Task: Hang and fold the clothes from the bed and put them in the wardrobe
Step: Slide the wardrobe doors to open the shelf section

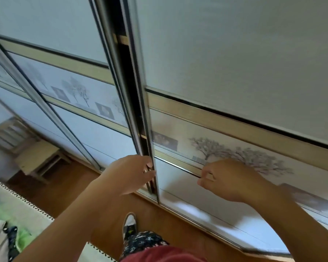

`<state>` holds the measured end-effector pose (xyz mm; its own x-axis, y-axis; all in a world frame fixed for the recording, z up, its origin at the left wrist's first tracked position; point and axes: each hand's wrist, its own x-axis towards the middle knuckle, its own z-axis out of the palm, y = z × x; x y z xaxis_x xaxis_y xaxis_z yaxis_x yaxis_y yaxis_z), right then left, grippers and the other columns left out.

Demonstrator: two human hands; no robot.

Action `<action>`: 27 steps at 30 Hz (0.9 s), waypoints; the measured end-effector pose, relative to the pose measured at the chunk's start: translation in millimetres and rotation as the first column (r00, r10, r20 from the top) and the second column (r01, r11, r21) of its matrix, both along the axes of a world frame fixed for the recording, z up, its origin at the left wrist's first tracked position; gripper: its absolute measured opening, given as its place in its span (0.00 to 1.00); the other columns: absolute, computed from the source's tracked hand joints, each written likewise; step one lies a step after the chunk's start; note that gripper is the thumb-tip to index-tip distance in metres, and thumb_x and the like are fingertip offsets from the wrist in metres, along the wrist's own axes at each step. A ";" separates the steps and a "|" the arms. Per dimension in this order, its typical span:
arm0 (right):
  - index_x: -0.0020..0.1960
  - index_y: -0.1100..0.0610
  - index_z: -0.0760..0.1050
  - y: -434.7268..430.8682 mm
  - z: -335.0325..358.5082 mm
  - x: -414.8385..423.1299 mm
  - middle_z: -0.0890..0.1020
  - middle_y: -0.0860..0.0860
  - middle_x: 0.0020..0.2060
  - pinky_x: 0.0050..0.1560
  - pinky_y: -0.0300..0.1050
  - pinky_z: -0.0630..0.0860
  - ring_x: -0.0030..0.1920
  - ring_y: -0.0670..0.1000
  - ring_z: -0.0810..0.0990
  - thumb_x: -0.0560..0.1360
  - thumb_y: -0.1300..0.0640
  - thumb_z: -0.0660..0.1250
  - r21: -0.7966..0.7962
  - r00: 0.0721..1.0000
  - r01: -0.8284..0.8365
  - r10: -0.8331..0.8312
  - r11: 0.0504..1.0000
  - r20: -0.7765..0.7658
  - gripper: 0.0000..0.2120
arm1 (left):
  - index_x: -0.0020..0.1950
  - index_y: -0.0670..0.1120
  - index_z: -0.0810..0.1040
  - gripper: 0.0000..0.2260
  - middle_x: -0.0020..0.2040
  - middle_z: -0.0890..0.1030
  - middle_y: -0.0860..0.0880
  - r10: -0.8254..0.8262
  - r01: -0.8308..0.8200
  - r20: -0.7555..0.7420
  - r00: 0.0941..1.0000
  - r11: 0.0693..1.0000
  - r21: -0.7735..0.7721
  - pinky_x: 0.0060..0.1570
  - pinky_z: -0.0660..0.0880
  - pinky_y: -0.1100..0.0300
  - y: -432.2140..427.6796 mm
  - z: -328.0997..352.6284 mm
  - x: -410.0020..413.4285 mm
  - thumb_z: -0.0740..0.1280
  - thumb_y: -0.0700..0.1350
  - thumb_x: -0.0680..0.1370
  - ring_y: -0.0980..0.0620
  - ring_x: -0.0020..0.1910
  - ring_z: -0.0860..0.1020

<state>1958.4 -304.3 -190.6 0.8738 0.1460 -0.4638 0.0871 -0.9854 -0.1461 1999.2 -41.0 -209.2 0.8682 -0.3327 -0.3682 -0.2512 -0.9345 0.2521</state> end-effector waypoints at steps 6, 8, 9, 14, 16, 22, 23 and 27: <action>0.59 0.44 0.77 104.5 -20.3 65.6 0.81 0.45 0.52 0.51 0.47 0.76 0.49 0.47 0.77 0.79 0.36 0.59 0.072 0.998 0.057 -0.056 0.996 -0.003 0.17 | 0.67 0.58 0.72 0.16 0.62 0.77 0.58 -0.083 0.083 -0.005 0.997 0.995 0.062 0.61 0.75 0.54 90.0 -8.3 79.0 0.58 0.61 0.82 0.55 0.58 0.77; 0.54 0.44 0.77 137.3 -26.2 85.9 0.81 0.43 0.49 0.45 0.46 0.74 0.45 0.46 0.76 0.79 0.35 0.58 0.086 0.998 0.056 -0.056 0.995 0.000 0.16 | 0.68 0.58 0.72 0.17 0.63 0.77 0.58 -0.106 0.107 -0.014 0.994 0.991 0.075 0.62 0.74 0.53 119.1 -7.5 105.0 0.58 0.61 0.82 0.55 0.59 0.76; 0.50 0.43 0.76 151.6 -27.6 95.0 0.80 0.43 0.45 0.43 0.46 0.73 0.43 0.46 0.76 0.78 0.34 0.58 0.087 0.998 0.058 -0.059 0.994 0.007 0.16 | 0.68 0.58 0.71 0.17 0.63 0.76 0.58 -0.113 0.114 -0.020 0.993 0.991 0.076 0.62 0.74 0.53 132.2 -6.1 116.5 0.58 0.61 0.82 0.55 0.60 0.76; 0.62 0.44 0.73 204.4 -17.8 117.8 0.83 0.45 0.50 0.50 0.45 0.77 0.49 0.46 0.80 0.79 0.34 0.60 0.119 0.991 0.132 -0.133 0.984 -0.001 0.19 | 0.68 0.59 0.70 0.17 0.62 0.76 0.59 -0.171 0.173 -0.033 0.985 0.983 0.056 0.63 0.72 0.54 172.9 -2.3 153.3 0.58 0.61 0.82 0.56 0.62 0.75; 0.67 0.46 0.71 217.4 -14.7 122.2 0.82 0.46 0.52 0.51 0.46 0.78 0.50 0.47 0.81 0.79 0.35 0.60 0.129 0.989 0.148 -0.151 0.981 0.013 0.22 | 0.69 0.59 0.70 0.17 0.64 0.76 0.59 -0.189 0.190 -0.024 0.982 0.981 0.033 0.64 0.72 0.53 179.2 -0.9 161.3 0.58 0.61 0.82 0.56 0.63 0.74; 0.74 0.48 0.62 233.5 3.5 131.1 0.81 0.49 0.58 0.54 0.46 0.78 0.54 0.49 0.81 0.80 0.35 0.58 0.191 0.948 0.230 -0.264 0.954 0.176 0.27 | 0.71 0.60 0.67 0.18 0.63 0.76 0.59 -0.234 0.238 0.094 0.968 0.971 -0.034 0.59 0.75 0.53 177.6 15.2 167.3 0.58 0.60 0.82 0.54 0.61 0.77; 0.76 0.48 0.59 235.5 8.5 133.0 0.79 0.49 0.61 0.55 0.44 0.78 0.57 0.49 0.80 0.81 0.35 0.57 0.203 0.932 0.249 -0.291 0.947 0.216 0.29 | 0.72 0.60 0.67 0.18 0.63 0.76 0.59 -0.235 0.242 0.113 0.965 0.969 -0.047 0.58 0.76 0.53 176.8 18.9 167.6 0.58 0.60 0.82 0.54 0.61 0.77; 0.80 0.44 0.43 246.7 19.9 149.2 0.71 0.51 0.73 0.62 0.50 0.78 0.64 0.53 0.79 0.79 0.34 0.57 0.378 0.813 0.331 -0.465 0.865 0.351 0.37 | 0.74 0.60 0.65 0.20 0.69 0.70 0.59 -0.249 0.280 0.224 0.942 0.953 -0.117 0.59 0.77 0.52 179.9 25.0 170.7 0.59 0.58 0.82 0.55 0.66 0.72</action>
<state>2107.6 -57.6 -170.8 0.9809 -0.1912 -0.0359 -0.1857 -0.8647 -0.4668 2169.9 139.0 -184.1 0.7926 -0.5973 -0.1228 -0.5449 -0.7841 0.2973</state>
